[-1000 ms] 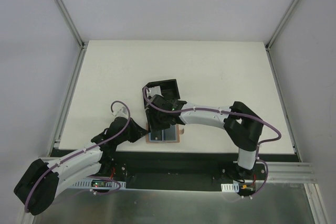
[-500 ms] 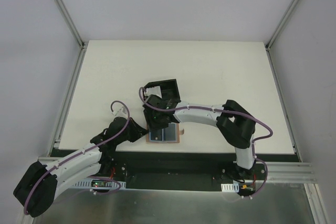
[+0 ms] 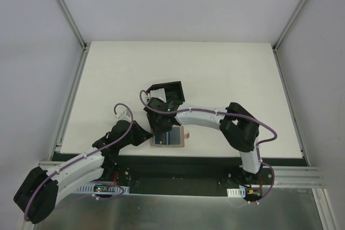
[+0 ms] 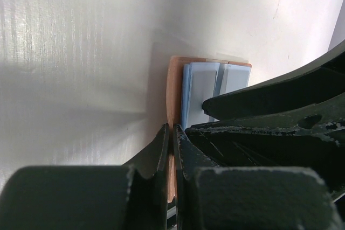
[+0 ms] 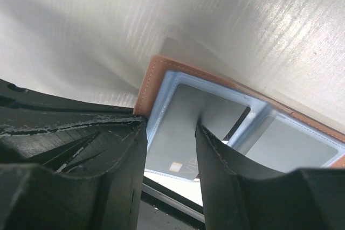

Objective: Put the credit cards into the card holder
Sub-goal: Insert the credit card into the card holder.

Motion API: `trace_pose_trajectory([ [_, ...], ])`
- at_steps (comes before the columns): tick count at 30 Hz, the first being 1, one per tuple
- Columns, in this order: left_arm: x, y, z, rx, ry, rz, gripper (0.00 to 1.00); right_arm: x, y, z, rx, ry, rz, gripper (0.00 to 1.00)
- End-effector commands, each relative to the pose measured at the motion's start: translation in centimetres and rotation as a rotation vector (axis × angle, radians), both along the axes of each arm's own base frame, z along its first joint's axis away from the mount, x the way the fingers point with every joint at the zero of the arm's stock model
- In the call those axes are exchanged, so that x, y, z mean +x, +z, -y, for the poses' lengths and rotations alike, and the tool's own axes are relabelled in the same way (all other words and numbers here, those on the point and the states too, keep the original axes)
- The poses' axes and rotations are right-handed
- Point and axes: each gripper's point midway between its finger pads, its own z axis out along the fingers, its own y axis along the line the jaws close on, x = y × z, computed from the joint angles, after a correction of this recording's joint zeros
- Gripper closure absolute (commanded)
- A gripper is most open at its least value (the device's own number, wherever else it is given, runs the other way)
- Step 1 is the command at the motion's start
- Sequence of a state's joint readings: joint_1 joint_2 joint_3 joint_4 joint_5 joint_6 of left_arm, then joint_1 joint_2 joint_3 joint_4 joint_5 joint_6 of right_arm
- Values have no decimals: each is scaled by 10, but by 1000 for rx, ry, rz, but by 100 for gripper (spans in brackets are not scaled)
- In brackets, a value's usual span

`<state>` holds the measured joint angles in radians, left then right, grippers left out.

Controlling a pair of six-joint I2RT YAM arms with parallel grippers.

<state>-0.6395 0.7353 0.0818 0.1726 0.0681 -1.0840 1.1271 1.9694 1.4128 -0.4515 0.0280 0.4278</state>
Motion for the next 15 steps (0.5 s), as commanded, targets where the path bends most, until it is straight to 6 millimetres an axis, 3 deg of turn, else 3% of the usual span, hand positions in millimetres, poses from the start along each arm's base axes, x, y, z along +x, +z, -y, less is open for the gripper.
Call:
trace_pose_trajectory([
  [1, 6, 17, 6, -32, -17, 43, 100, 3, 0, 8, -88, 18, 44, 58],
  [15, 5, 17, 6, -37, -10, 42, 100, 2, 7, 19, -199, 52, 115, 69],
])
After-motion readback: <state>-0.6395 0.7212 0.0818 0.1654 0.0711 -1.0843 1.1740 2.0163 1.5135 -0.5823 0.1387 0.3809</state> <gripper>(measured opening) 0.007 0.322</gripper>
